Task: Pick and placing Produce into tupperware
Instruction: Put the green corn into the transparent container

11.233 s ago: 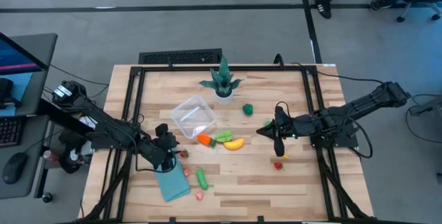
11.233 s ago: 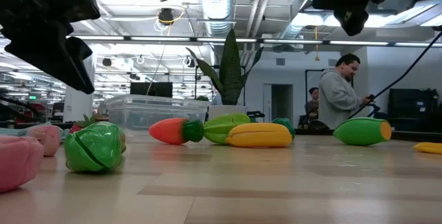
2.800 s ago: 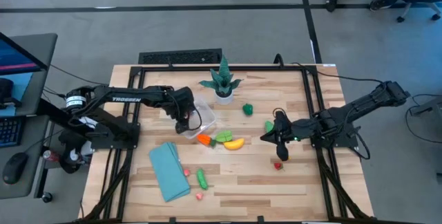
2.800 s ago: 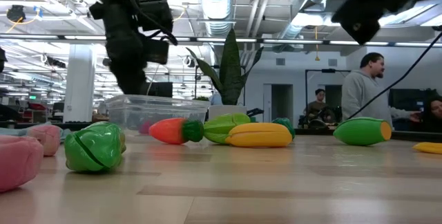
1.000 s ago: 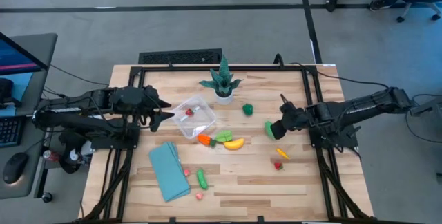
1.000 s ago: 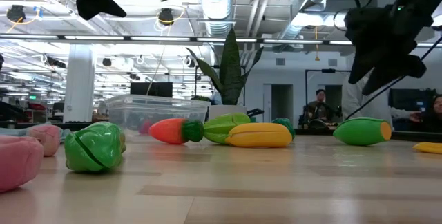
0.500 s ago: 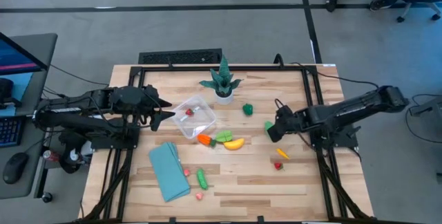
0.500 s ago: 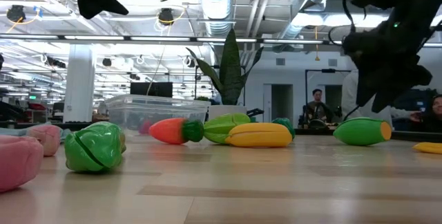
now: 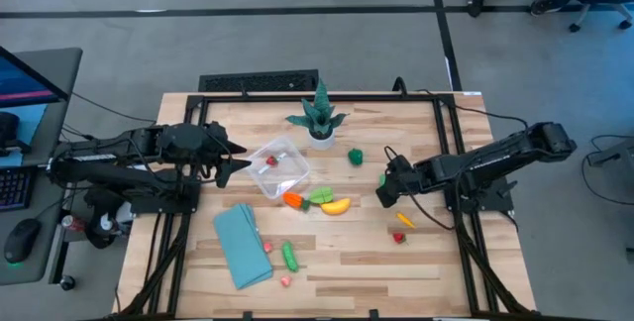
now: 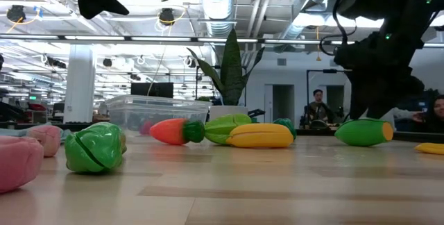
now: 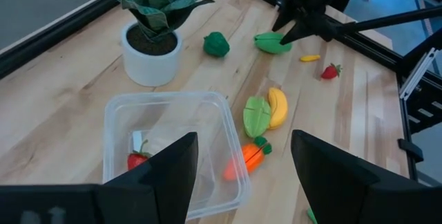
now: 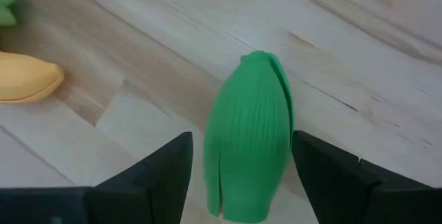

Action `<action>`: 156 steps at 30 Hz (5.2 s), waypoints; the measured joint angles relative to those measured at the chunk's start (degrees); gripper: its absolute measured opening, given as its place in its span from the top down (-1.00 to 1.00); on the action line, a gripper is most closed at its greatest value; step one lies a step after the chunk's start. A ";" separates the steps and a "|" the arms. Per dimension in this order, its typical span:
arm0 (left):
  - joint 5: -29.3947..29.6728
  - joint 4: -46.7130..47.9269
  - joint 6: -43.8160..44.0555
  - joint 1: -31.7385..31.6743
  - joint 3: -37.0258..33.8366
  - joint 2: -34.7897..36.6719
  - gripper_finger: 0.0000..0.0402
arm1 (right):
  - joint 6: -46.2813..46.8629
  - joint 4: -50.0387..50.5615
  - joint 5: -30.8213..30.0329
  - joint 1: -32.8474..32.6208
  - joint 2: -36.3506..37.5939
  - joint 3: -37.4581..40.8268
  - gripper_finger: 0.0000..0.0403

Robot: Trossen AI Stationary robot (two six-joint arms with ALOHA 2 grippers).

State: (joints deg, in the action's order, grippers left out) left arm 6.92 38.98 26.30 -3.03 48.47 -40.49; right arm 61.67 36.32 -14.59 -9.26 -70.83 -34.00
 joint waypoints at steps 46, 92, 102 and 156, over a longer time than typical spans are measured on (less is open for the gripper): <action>1.36 0.11 -0.57 -0.02 -0.02 -0.02 -0.12 | -1.66 -5.53 1.22 0.02 -1.60 0.00 -0.08; 4.02 0.12 -1.75 -0.02 -0.02 0.00 -0.12 | -19.78 -58.32 1.14 0.02 -3.56 -0.04 -0.07; 4.48 1.91 -3.18 -0.02 -0.02 0.02 -0.12 | -22.02 -63.51 1.25 0.02 -12.95 -4.51 -0.06; 12.62 10.87 -5.35 0.00 -0.02 17.66 -0.12 | -34.89 -52.99 3.81 11.13 -42.01 -37.29 -0.05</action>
State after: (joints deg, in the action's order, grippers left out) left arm 19.54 49.85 20.95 -3.03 48.45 -22.83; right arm 26.78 -16.68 -10.78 1.87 -112.84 -71.29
